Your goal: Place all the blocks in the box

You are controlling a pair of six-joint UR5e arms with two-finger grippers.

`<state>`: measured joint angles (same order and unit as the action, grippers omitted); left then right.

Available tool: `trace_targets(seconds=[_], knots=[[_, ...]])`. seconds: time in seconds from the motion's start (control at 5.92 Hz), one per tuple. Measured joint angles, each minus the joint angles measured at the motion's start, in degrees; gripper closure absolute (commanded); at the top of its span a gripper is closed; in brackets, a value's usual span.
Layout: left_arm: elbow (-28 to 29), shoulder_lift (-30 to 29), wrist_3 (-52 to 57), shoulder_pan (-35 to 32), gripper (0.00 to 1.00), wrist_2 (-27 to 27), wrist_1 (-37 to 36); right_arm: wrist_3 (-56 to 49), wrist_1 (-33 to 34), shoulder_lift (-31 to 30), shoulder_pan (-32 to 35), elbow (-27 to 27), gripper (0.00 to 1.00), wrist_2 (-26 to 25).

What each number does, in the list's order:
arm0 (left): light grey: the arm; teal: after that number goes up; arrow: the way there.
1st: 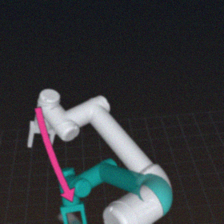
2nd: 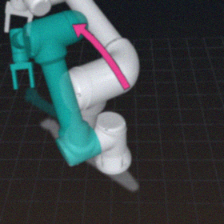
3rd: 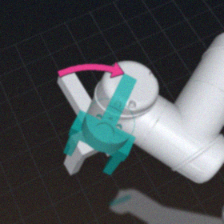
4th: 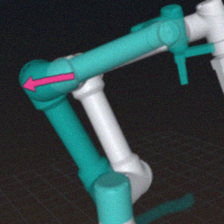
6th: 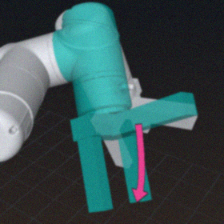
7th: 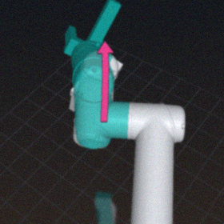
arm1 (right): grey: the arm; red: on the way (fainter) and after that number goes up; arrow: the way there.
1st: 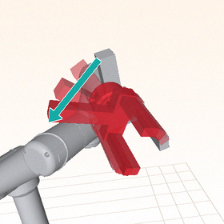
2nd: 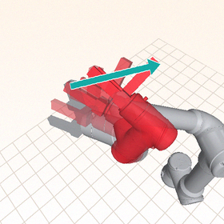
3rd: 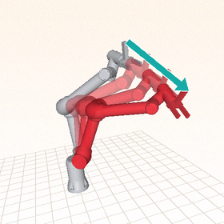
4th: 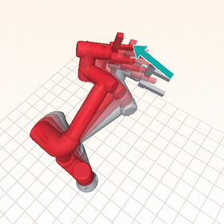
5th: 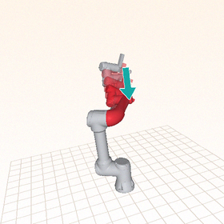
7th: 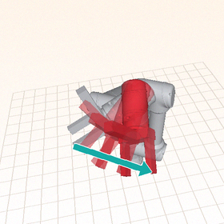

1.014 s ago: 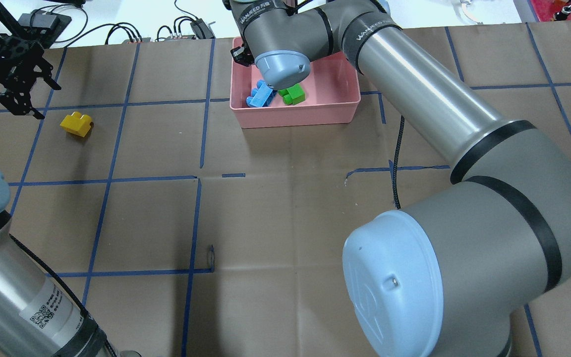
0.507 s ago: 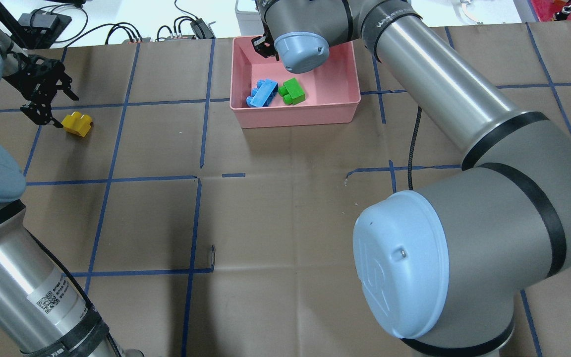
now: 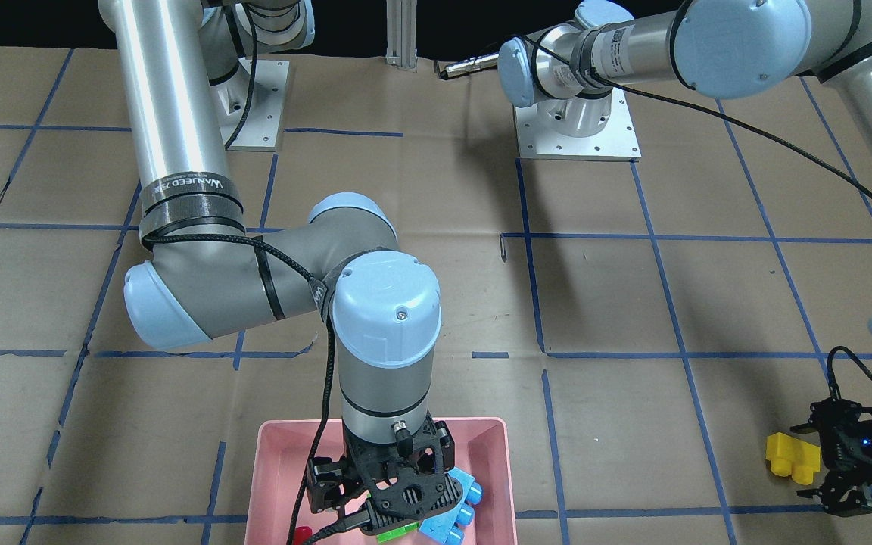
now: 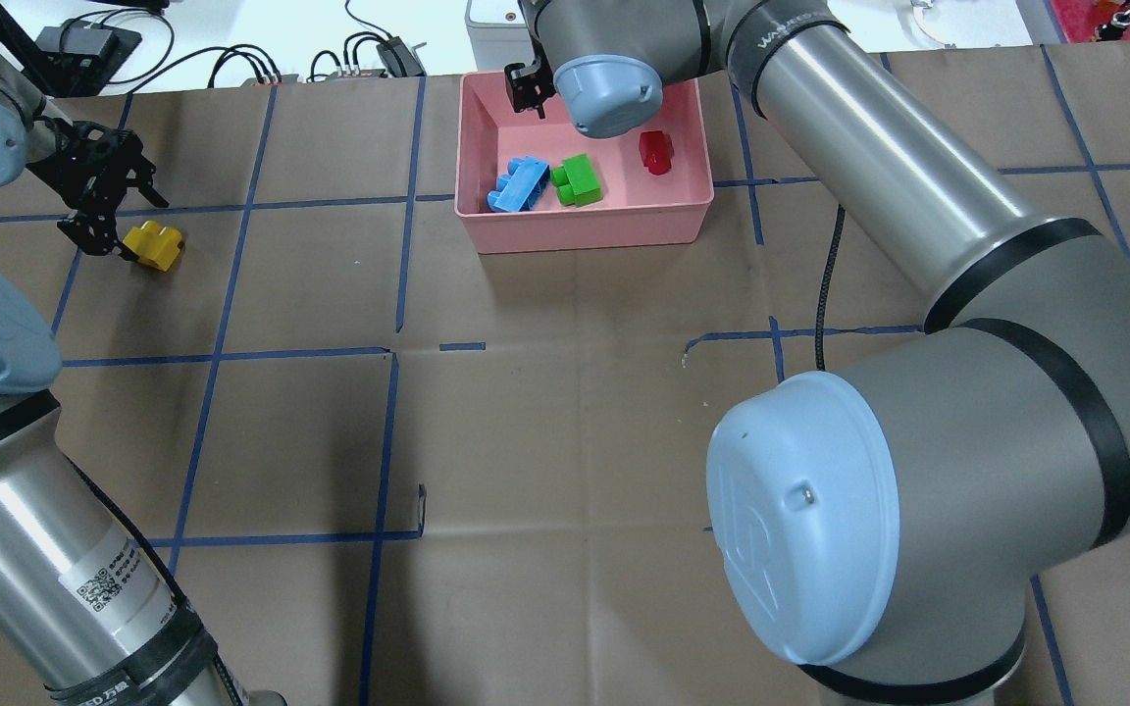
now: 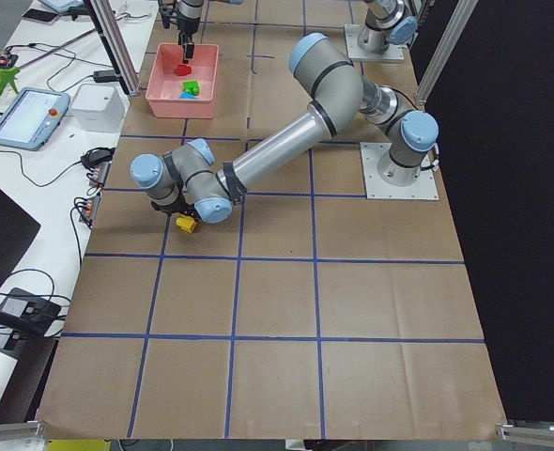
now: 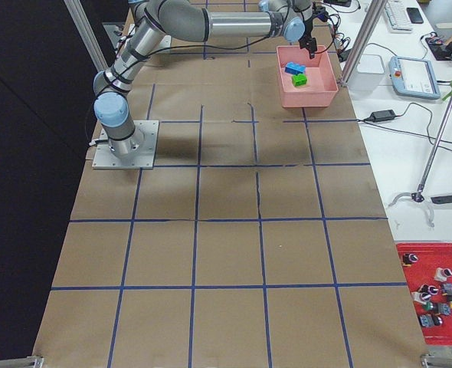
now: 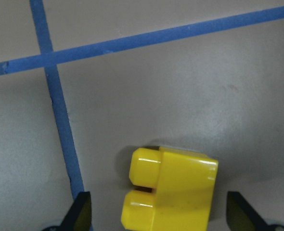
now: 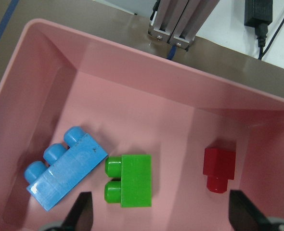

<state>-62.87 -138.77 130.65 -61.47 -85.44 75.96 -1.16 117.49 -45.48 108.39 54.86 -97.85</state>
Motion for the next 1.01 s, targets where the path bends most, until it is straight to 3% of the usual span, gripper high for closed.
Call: trace_targets(seconds=[0.17,0.51,0.68,0.85,1.01], knots=[[-1.5,0.3,0.1,0.2,0.01,0.0,-0.4,0.0,-5.4,-2.4,0.0,0.3,0.12,-0.2],[-5.3,1.2,0.3,0.5,0.03,0.0,-3.9,0.7,-24.1,-12.2,0.2,2.5,0.20,-0.7],[-5.8,1.6,0.4,0.6,0.09,0.2,-4.7,1.2,-28.8,-17.9,0.3,5.1,0.20,-2.2],[-6.0,2.1,0.4,0.6,0.23,0.3,-4.9,2.6,-30.0,-24.0,0.3,10.6,0.13,-4.0],[-6.2,2.4,0.4,0.6,0.27,0.8,-4.9,4.0,-26.3,-30.0,-0.1,19.7,0.02,-4.7]])
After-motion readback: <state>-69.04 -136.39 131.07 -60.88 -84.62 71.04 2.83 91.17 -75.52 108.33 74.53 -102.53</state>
